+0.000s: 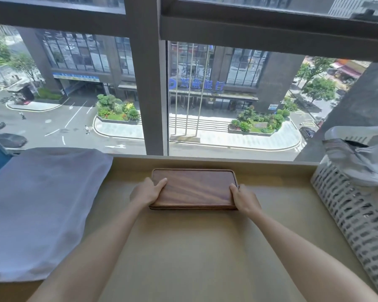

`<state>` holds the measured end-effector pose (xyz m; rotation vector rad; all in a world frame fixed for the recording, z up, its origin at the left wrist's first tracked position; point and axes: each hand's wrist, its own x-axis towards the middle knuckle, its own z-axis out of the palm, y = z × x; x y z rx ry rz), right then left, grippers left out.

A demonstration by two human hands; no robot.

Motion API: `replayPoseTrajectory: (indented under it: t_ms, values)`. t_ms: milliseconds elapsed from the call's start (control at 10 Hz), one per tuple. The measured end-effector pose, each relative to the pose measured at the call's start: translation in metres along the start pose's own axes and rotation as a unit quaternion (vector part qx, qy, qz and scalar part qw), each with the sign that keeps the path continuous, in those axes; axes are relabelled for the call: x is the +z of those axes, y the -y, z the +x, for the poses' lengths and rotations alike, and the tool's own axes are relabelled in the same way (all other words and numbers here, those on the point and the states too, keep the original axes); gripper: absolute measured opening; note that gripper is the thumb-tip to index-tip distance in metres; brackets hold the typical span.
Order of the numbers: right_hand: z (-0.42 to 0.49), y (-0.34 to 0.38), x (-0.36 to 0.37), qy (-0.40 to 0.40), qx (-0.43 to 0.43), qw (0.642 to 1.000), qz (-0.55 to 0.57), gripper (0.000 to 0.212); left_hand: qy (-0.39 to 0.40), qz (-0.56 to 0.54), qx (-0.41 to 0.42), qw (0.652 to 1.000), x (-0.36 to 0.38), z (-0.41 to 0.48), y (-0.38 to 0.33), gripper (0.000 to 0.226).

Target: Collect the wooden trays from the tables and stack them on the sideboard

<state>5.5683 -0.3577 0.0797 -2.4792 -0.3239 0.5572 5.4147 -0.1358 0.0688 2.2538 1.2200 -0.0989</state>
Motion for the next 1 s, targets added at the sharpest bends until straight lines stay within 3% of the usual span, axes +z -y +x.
replayPoseTrajectory:
  t_ms: [400,800,1000]
  values:
    - [0.025,0.000,-0.002,0.038,-0.021,0.996,-0.073,0.050,0.034,0.057,-0.025,0.997,0.002,0.021,-0.018,0.064]
    - [0.029,0.005,-0.009,0.061,-0.035,0.981,-0.179,0.050,0.009,0.012,-0.029,0.999,0.001,0.023,-0.025,0.058]
    - [0.023,0.007,-0.019,0.056,-0.028,0.985,-0.162,0.051,-0.011,0.024,0.002,1.000,-0.015,0.010,-0.025,0.052]
